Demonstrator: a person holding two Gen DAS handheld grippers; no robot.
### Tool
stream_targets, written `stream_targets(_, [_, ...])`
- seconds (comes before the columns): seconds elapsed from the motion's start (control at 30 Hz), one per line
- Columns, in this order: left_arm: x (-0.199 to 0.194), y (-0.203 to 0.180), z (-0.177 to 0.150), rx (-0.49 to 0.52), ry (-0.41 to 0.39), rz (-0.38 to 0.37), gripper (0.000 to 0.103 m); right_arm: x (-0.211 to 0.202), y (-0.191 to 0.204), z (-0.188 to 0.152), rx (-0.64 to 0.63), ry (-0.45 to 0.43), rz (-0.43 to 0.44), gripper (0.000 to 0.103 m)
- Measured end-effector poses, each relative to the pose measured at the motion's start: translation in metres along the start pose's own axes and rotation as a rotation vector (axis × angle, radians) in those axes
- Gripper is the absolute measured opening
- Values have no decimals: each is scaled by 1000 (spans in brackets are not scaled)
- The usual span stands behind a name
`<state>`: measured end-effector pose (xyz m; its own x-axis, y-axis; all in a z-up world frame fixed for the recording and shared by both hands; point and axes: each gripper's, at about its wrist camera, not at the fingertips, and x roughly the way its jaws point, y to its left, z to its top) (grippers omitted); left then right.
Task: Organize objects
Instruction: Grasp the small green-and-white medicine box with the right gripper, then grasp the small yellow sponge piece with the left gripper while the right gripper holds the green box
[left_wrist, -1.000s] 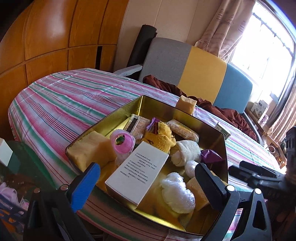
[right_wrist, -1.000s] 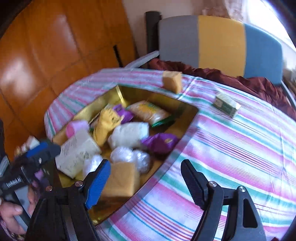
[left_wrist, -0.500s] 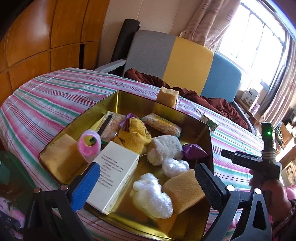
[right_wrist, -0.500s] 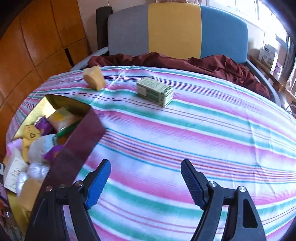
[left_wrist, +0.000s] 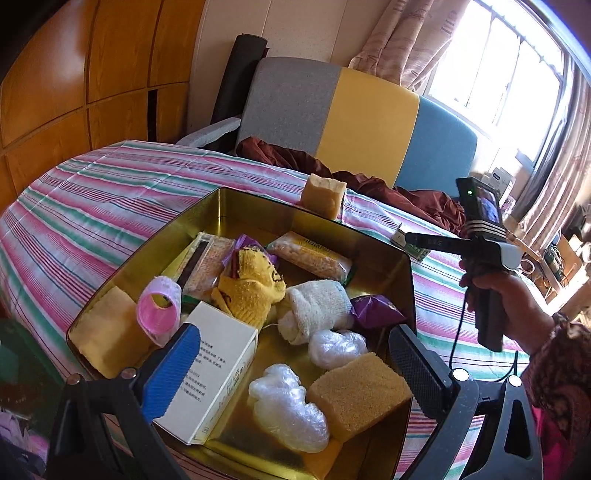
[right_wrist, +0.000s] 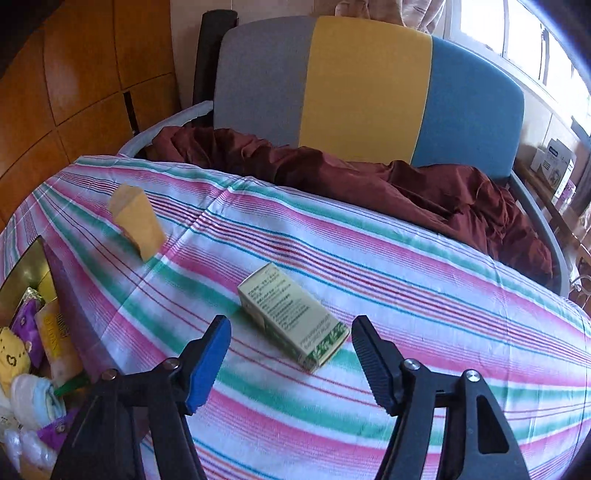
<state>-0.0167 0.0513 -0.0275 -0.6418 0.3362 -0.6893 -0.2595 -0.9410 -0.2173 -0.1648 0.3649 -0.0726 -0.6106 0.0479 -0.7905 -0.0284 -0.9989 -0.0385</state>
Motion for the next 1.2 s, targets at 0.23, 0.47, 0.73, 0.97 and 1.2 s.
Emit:
stream_targets(0.23, [6, -3, 11, 16, -6, 11, 103, 23, 0, -2, -52, 38, 6, 52])
stream_targets(0.47, [17, -22, 29, 46, -14, 4, 103, 18, -11, -22, 55, 14, 77, 30])
stream_targets(0.73, [51, -45, 60, 85, 10, 23, 103, -7, -25, -56, 151, -28, -4, 30])
stream_targets(0.97, [90, -62, 111, 103, -44, 83, 103, -12, -36, -67, 223, -52, -82, 30])
stream_targets(1.2, [145, -80, 152, 173, -46, 131, 103, -12, -34, -68, 222, -65, -96, 30])
